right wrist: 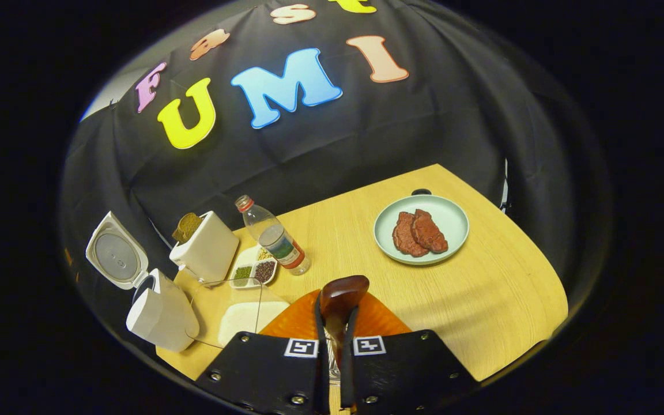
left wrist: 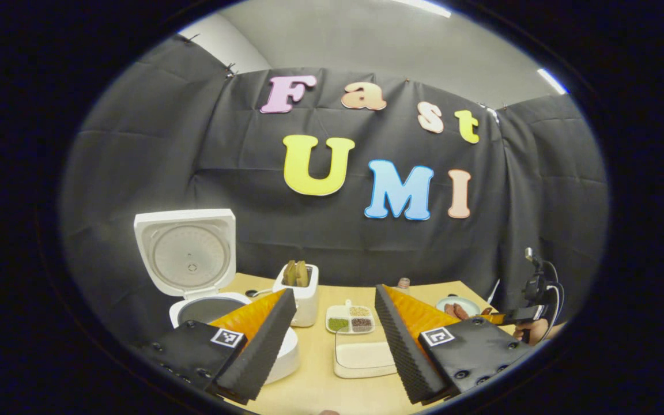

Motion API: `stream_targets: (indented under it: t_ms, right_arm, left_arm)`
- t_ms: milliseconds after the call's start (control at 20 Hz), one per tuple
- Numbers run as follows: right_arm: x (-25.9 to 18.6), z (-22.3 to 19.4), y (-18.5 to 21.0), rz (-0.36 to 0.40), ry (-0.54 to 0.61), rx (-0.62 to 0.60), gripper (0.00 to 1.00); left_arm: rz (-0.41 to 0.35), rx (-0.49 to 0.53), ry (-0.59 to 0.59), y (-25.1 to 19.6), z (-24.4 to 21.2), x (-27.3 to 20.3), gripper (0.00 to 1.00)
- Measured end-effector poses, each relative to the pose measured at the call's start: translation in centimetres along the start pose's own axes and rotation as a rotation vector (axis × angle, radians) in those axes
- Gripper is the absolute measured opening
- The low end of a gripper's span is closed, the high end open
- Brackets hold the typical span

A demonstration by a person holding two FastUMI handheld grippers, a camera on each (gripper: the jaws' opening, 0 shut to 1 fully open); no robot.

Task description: Close the left gripper, press the button to open the rice cooker; take a wooden spoon from the chopstick holder with the right hand, scoop a spoonful of rice and pour it into the rice cooker, then put the wooden spoon back into the chopstick holder.

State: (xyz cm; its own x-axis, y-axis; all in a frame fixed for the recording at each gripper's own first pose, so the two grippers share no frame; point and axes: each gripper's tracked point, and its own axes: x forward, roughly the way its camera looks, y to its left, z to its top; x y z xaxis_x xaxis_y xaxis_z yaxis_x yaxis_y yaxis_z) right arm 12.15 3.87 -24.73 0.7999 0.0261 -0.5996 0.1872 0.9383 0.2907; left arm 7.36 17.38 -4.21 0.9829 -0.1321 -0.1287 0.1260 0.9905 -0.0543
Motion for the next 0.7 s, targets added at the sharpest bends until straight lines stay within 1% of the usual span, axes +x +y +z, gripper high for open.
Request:
stream_targets:
  t_ms: [200, 300, 400, 500, 600, 700]
  right_arm:
    - [-4.0, 3.2, 2.4, -0.027, -0.111, -0.014, 0.08]
    - [-5.5, 4.7, 4.2, -0.017, -0.156, -0.019, 0.07]
    - [-6.4, 6.0, 6.5, 0.013, -0.185, -0.021, 0.08]
    - [-6.5, 7.1, 9.1, 0.057, -0.202, -0.044, 0.08]
    - [-5.8, 7.5, 11.5, 0.1, -0.202, -0.083, 0.08]
    - [-4.0, 7.1, 13.6, 0.14, -0.184, -0.131, 0.08]
  left_arm:
    - [-0.085, -0.027, -0.031, 0.7, 0.3, -0.5, 0.96]
    - [-0.116, -0.036, -0.046, 1.4, 0.3, -0.9, 0.96]
    - [-0.121, -0.029, -0.046, 2.4, 0.2, -1.1, 0.96]
    - [-0.115, -0.028, -0.058, 3.3, 0.9, -1.2, 0.96]
    - [-0.1, -0.029, -0.072, 3.8, 2.2, -1.4, 0.96]
    - [-0.075, -0.006, -0.108, 4.3, 4.2, -1.8, 0.96]
